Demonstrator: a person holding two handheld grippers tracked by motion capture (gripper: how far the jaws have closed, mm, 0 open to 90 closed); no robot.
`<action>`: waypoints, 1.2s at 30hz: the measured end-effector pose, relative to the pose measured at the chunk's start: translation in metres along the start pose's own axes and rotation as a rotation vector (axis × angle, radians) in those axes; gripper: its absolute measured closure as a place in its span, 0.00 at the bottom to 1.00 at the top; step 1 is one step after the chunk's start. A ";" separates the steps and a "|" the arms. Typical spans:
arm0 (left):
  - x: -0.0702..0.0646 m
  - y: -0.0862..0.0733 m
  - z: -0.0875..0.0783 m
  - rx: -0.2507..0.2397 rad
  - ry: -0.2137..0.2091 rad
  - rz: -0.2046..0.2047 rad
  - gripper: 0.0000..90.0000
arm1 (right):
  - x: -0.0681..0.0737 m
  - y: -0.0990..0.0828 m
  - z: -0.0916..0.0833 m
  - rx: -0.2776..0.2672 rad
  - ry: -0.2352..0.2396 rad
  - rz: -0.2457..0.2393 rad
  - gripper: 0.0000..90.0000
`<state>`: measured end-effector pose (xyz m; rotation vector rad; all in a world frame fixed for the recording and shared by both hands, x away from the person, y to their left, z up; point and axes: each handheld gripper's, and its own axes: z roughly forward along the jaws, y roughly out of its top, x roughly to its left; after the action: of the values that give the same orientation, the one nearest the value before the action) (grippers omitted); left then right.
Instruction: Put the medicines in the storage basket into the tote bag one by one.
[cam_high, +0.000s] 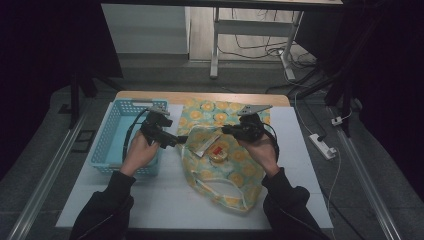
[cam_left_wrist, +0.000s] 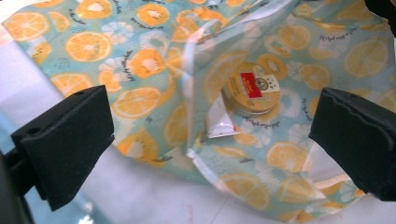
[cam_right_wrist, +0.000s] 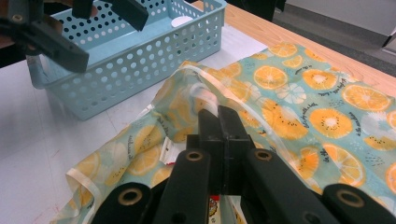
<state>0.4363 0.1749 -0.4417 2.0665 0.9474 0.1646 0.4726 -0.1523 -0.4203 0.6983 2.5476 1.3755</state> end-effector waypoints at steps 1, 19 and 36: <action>0.003 0.000 -0.001 0.006 0.006 0.002 0.00 | 0.000 0.000 0.000 0.000 0.000 0.000 1.00; 0.052 -0.012 -0.016 0.007 0.161 -0.053 0.00 | 0.001 0.000 0.001 0.003 0.001 -0.002 1.00; 0.093 -0.011 -0.013 0.065 0.274 -0.126 0.00 | 0.000 0.000 0.001 0.002 -0.002 -0.003 1.00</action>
<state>0.4907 0.2501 -0.4607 2.0698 1.2605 0.3612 0.4725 -0.1516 -0.4208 0.6956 2.5480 1.3707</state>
